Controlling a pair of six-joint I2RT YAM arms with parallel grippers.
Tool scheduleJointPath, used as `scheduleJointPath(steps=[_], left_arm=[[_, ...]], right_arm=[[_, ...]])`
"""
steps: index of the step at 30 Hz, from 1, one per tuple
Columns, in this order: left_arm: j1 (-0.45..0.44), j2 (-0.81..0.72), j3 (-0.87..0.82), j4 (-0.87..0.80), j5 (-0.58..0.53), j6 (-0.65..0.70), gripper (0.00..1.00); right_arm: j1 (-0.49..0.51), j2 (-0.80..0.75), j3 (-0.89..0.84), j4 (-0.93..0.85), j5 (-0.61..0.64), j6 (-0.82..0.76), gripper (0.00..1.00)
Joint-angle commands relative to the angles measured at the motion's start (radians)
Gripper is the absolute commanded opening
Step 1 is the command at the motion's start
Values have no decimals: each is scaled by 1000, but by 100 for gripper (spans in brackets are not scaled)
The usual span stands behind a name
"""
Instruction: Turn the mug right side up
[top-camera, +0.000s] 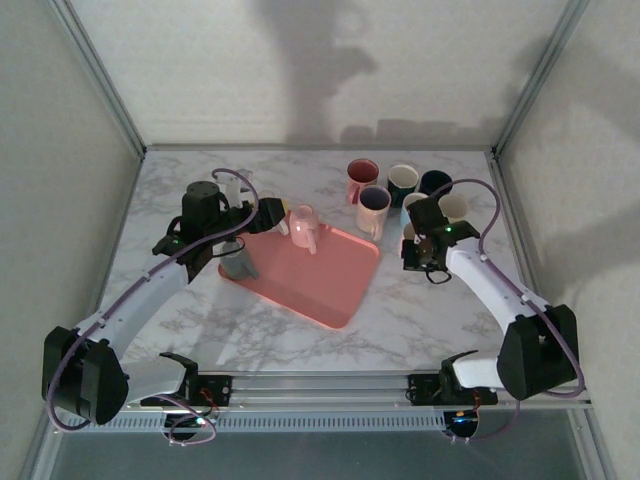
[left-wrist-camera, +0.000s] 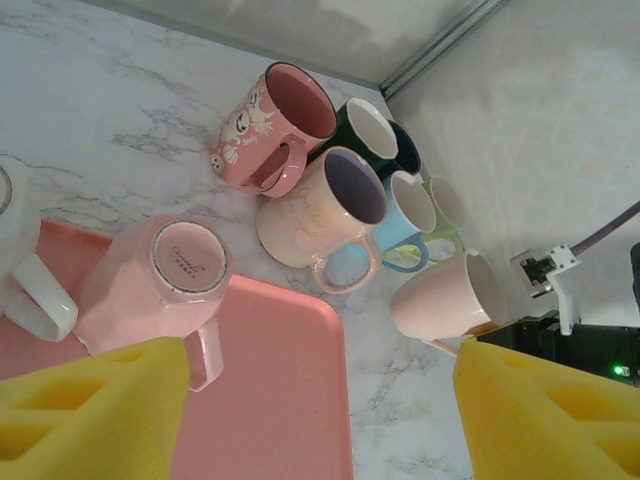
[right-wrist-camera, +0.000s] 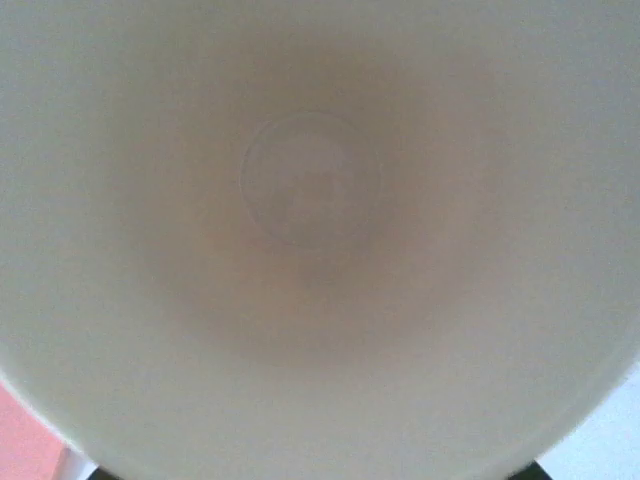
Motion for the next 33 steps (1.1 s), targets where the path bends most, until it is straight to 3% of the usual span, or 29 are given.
scheduleJointPath(steps=[1, 15, 24, 33], left_arm=[[8, 5, 6, 17, 4, 23, 70], [8, -4, 2, -3, -4, 32, 71], [8, -4, 3, -5, -9, 32, 71], [8, -10, 10, -52, -66, 47, 70]], right_arm=[[4, 28, 11, 88, 59, -14, 0], [5, 155, 14, 183, 84, -18, 0], [21, 182, -7, 190, 58, -13, 18], [36, 164, -23, 145, 44, 0, 42]])
